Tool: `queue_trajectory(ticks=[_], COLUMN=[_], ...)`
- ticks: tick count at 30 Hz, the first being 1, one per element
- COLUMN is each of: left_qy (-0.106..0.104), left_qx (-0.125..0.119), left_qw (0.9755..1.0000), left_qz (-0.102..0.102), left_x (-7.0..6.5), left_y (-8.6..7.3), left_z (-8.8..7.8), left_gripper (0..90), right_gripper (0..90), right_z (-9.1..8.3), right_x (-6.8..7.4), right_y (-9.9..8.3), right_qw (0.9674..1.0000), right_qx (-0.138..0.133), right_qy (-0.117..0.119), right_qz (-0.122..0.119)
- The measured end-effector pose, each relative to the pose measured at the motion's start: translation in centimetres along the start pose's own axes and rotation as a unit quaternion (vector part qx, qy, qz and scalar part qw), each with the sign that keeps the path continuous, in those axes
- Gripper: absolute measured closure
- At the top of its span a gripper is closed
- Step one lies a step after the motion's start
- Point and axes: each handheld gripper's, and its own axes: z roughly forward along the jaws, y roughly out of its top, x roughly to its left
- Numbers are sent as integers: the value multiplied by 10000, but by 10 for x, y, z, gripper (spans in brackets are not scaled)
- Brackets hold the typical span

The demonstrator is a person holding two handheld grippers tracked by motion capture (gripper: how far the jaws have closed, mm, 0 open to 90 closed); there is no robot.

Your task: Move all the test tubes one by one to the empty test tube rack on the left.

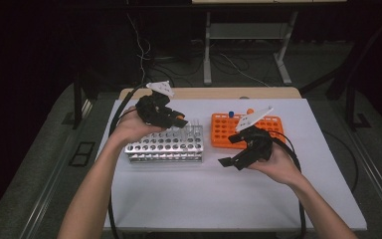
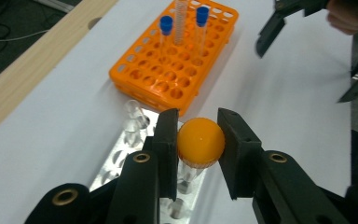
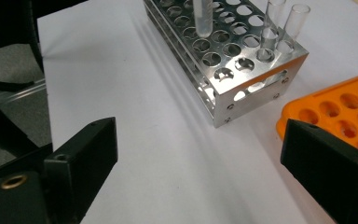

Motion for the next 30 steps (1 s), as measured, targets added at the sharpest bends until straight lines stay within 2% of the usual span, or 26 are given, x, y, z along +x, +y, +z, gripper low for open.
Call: queue_trajectory(ticks=[1, 3, 13, 16, 25, 30], left_qy=[12, 37, 173, 188, 351, 350], left_qx=[-6, 4, 106, 91, 73, 38], left_qw=[10000, 10000, 9997, 9996, 9987, 9985], left_qz=[-31, -38, -95, -178, -374, -424], left_x=[2, 6, 26, 32, 50, 55], left_y=[1, 3, 12, 13, 7, 5], left_z=[0, 1, 8, 10, 16, 22], left_gripper=[687, 687, 688, 687, 688, 688], right_gripper=[101, 7, 5, 6, 6, 6], right_z=[-3, -6, -17, -19, -23, -21], right_x=[-1, -2, -10, -13, -17, -18], right_y=[-2, -4, -23, -29, -42, -47], right_qw=[10000, 9999, 9993, 9991, 9985, 9984], right_qx=[-19, -28, -6, -14, -92, -103], right_qy=[22, -18, -155, -197, -287, -292], right_qz=[44, 121, 327, 373, 466, 482])
